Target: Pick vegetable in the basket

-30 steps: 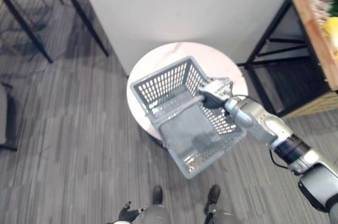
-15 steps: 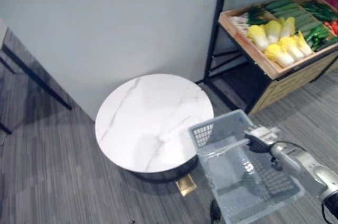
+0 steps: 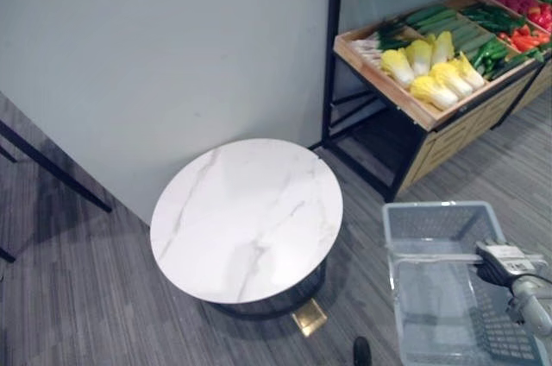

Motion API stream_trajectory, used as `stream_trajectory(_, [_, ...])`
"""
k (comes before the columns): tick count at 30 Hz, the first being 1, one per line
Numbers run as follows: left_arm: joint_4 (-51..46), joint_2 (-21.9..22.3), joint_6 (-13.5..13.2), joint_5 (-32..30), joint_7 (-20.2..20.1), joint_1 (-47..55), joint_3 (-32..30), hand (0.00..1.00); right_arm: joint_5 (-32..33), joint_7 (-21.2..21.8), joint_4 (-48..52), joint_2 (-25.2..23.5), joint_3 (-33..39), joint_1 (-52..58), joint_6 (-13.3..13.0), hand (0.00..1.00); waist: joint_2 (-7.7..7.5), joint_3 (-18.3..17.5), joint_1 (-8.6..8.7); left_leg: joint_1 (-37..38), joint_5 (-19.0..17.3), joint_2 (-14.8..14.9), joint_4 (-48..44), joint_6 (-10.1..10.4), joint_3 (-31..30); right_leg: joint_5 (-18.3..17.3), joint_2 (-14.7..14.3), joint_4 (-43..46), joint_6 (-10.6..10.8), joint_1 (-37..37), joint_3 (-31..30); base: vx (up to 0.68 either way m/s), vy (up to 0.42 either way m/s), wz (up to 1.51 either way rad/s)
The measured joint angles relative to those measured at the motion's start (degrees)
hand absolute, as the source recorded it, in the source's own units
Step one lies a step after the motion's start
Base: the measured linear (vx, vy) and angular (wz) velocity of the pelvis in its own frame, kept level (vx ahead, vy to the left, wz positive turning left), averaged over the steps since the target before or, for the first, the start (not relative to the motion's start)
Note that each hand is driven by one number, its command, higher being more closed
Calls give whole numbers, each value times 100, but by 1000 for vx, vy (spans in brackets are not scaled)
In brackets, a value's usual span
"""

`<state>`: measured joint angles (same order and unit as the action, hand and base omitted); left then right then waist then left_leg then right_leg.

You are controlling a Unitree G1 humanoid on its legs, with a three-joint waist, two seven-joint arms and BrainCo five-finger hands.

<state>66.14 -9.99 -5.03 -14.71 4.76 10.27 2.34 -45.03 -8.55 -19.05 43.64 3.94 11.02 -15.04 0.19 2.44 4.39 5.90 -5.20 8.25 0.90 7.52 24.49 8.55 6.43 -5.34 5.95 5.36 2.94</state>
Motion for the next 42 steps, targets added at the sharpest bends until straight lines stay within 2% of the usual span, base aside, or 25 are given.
stream_trajectory(6, [1, 48, 4, -12, 72, 77, -46, 0, 1, -125, -431, -238, 711, 435, 216, 100, -32, -85, 62, 170, -62, -37, -22, 7, 24, -153, 20, 250, 34, -50, -31, -13, -3, -2])
stream_trajectory(8, [-8, 42, 4, -18, 116, 111, -48, 0, -4, -124, -475, -260, 832, 535, 261, 100, -51, -73, 187, 206, -78, -101, -40, -22, 26, -309, 88, 625, 79, 105, -74, -42, 37, -3])
stream_trajectory(12, [-24, -110, -28, -79, 176, 41, -54, 0, -6, -260, -495, -364, 1032, 340, 374, 100, -260, -21, 217, -156, -381, -276, -645, -217, 699, -256, 213, 608, 297, 614, -659, -112, 53, -67])
stream_trajectory(13, [-30, -140, -48, -147, 182, 19, -55, 0, -6, -275, -497, -408, 1035, 303, 425, 100, -275, -22, 207, -246, -427, -230, -769, -308, 838, -367, 235, 526, 283, 654, -585, -185, 22, -96])
stream_trajectory(14, [-79, -132, -75, -180, 212, -8, -58, 0, -6, -278, -598, -502, 1013, 111, 486, 100, -116, 39, 156, -312, -445, 48, -807, -360, 1131, -818, 225, 579, -48, 742, 125, -119, 16, -99])
stream_trajectory(15, [-119, -94, -87, -179, 245, -26, -65, 0, -7, -277, -692, -562, 969, -90, 503, 100, -9, 110, 127, -315, -443, 255, -854, -356, 1354, -832, 264, 999, -495, 924, 700, -101, 16, -127])
stream_trajectory(16, [-119, -94, -88, -177, 281, -92, -130, 0, -5, -279, -752, -563, 938, -256, 511, 100, 94, 199, 91, -339, -439, 487, -921, -342, 1561, -859, 282, 1711, -707, 1105, 1246, -22, 46, -142])
stream_trajectory(18, [-120, -153, -75, -175, 334, -150, -291, 0, 4, -302, -947, -575, 894, -496, 497, 100, 26, 289, -34, -224, -386, 629, -935, -255, 2002, -883, 491, 2190, -737, 1006, 1726, 4, -15, -129])
stream_trajectory(19, [-121, -196, -67, -172, 359, -149, -387, 0, 4, -304, -1003, -631, 808, -630, 480, 100, -244, 272, -66, -210, -381, 581, -1000, -212, 2249, -879, 668, 1968, -739, 810, 1772, 24, -104, -92])
stream_trajectory(20, [-120, -218, -66, -172, 359, -151, -440, 0, 3, -303, -1012, -669, 744, -707, 481, 100, -381, 259, -75, -204, -392, 554, -1058, -177, 2370, -865, 759, 1779, -718, 690, 1787, 62, -230, -125])
stream_trajectory(21, [-85, -163, -53, -161, 357, -267, -555, 0, -6, -303, -1046, -672, 612, -926, 509, 100, -393, 324, -146, -227, -348, 704, -1193, -66, 2585, -700, 615, 1283, -386, 620, 1898, 47, -214, -96])
stream_trajectory(22, [-96, -129, -61, -160, 344, -318, -566, 0, -11, -304, -1046, -647, 603, -973, 521, 100, -368, 337, -150, -226, -322, 774, -1191, -22, 2623, -671, 554, 1192, -392, 618, 2008, 33, -245, -105])
stream_trajectory(24, [-114, 28, -84, -145, 333, -396, -567, 0, -14, -302, -1100, -630, 569, -1036, 655, 100, -65, 405, -113, -135, -128, 929, -1007, 166, 2829, -662, 366, 1156, -380, 650, 2244, 22, -172, -60])
stream_trajectory(25, [-112, 87, -82, -143, 332, -403, -568, 0, -14, -296, -1132, -630, 569, -1007, 707, 100, -27, 408, -89, -123, -71, 940, -963, 188, 2827, -640, 298, 1159, -377, 643, 2221, 60, -166, -35])
stream_trajectory(27, [-122, 277, -99, -144, 323, -416, -564, 0, -14, -288, -1157, -636, 517, -931, 759, 100, 178, 382, -21, -54, 245, 1045, -860, 267, 2721, -701, 161, 1231, -488, 635, 2241, 62, -164, -14])
stream_trajectory(30, [-132, 303, -104, -147, 330, -465, -567, 0, -13, -288, -1068, -645, 500, -741, 718, 100, 226, 386, 28, -66, 498, 1201, -1036, 228, 2535, -842, 124, 1411, -665, 618, 2353, 15, -96, 2])
stream_trajectory(32, [-110, 303, -94, -147, 332, -495, -686, 0, -10, -293, -832, -653, 485, -589, 652, 100, 250, 407, 30, -102, 523, 1579, -1753, 188, 2357, -1107, 37, 1572, -707, 454, 2361, 12, -119, -5])
stream_trajectory(33, [-111, 299, -94, -146, 332, -489, -723, 0, -9, -296, -779, -653, 462, -568, 625, 100, 246, 409, 26, -132, 574, 1680, -1981, 98, 2259, -1144, 10, 1575, -735, 393, 2350, 16, -145, -11])
stream_trajectory(35, [-115, 248, -97, -129, 344, -470, -808, 0, -6, -307, -564, -655, 395, -578, 588, 100, 94, 498, -4, -435, 938, 1843, -2832, -438, 1405, -1229, -27, 1507, -759, 152, 2143, 3, -125, -35])
stream_trajectory(36, [-111, 270, -102, -118, 362, -412, -906, 0, -3, -342, -549, -656, 315, -742, 587, 100, 104, 498, -61, -691, 551, 1699, -3269, -427, 698, -1292, -44, 1402, -761, 107, 1916, -5, -65, -63])
stream_trajectory(37, [-124, 293, -97, -116, 371, -384, -940, 0, 1, -348, -553, -657, 239, -827, 593, 100, 115, 497, -91, -793, 310, 1548, -3383, -396, 406, -1314, -51, 1359, -772, 100, 1788, 18, -25, -102])
stream_trajectory(38, [-117, 323, -100, -101, 379, -351, -951, 0, 9, -348, -559, -674, 101, -893, 595, 100, 118, 499, -213, -1007, -111, 1115, -3499, -396, -108, -1316, -62, 1282, -780, 73, 1496, 35, -1, -90])
stream_trajectory(40, [-141, 354, -133, 93, 379, -323, -955, 0, 11, -343, -598, -687, -4, -889, 600, 100, 144, 514, -303, -1243, -329, 755, -3488, -395, -446, -1317, -81, 1220, -783, -10, 1313, 73, 19, -68])
stream_trajectory(41, [-190, 387, -169, 118, 377, -318, -969, 0, 12, -339, -602, -715, -27, -893, 595, 100, 193, 541, -341, -1518, -419, 409, -3275, -395, -799, -1317, -92, 1207, -784, -75, 1229, 94, 53, -42])
stream_trajectory(42, [-217, 405, -180, 119, 376, -306, -975, 0, 12, -339, -602, -717, -28, -895, 595, 100, 212, 548, -343, -1605, -431, 295, -3093, -390, -914, -1318, -93, 1207, -784, -94, 1212, 114, 98, -40])
